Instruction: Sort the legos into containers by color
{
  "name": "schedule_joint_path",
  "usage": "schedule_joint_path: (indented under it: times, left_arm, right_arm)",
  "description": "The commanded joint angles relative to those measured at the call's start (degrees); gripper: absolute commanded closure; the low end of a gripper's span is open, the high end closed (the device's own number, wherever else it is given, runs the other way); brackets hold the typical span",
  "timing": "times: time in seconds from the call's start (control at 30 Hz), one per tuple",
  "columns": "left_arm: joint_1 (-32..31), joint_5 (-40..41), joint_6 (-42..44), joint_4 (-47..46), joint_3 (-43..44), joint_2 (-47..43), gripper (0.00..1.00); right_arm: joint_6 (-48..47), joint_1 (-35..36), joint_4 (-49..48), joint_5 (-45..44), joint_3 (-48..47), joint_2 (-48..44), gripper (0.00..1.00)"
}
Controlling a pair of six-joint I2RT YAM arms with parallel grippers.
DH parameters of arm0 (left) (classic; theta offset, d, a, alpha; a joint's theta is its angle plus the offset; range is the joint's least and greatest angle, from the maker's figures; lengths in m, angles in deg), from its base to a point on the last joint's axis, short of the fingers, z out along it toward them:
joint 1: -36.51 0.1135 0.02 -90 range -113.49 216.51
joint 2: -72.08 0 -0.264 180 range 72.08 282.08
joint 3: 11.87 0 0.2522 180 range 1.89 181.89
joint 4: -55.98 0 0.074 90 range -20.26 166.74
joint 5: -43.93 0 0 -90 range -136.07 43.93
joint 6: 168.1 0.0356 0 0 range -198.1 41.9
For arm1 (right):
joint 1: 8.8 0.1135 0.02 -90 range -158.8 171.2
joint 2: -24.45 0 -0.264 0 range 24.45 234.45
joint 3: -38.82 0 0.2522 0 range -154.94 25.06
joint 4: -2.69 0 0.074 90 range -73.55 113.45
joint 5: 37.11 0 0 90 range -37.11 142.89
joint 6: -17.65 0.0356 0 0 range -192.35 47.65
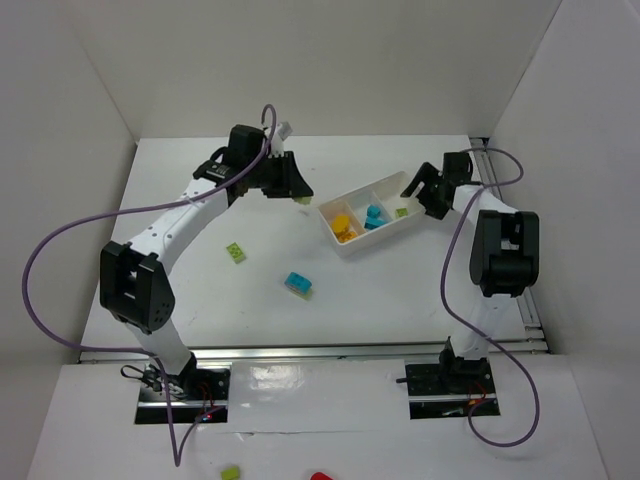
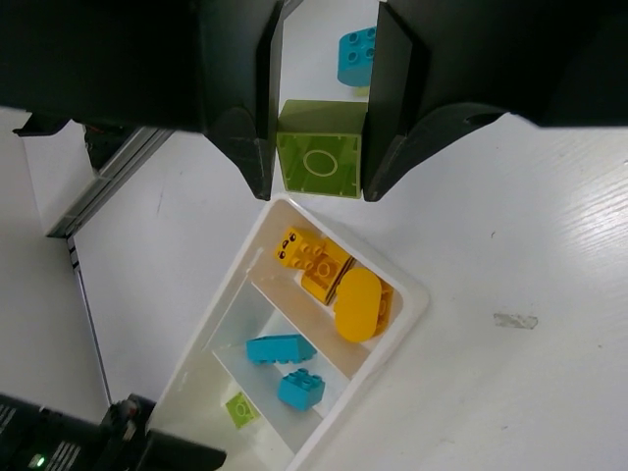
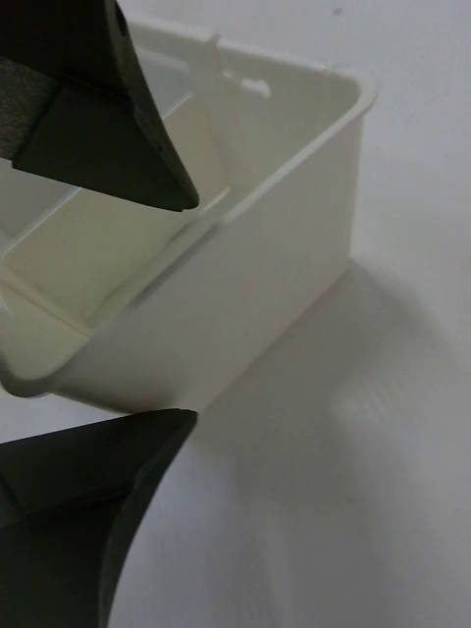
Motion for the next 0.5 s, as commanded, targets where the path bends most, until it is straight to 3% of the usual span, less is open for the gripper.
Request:
schedule_joint_path:
  times: [0.0,0.23,0.37,0.47]
  left_arm:
    - [0.1,0.4,-1.4,1.4,4.7,0.2,1.0]
    - [-3.4,1.5,-3.1,4.7,13.1,8.1,1.0]
    - [-6.7,0.9,-3.6,5.8,19.4,15.0,1.0]
    - [-9.3,0.4,-3.6,7.7,25.8,21.4,1.0]
  right_arm:
    - [4.3,3.4,-7.0,7.0,6.7,-6.9,0.13]
    - [6.7,8.9,-7.2,6.9,17.4,-19.6,0.13]
    - [4.2,8.9,-2.2,11.5,16.2,-21.5,0.09]
    - [2.7,8.2,3.9,5.5,14.1,-24.6,0.03]
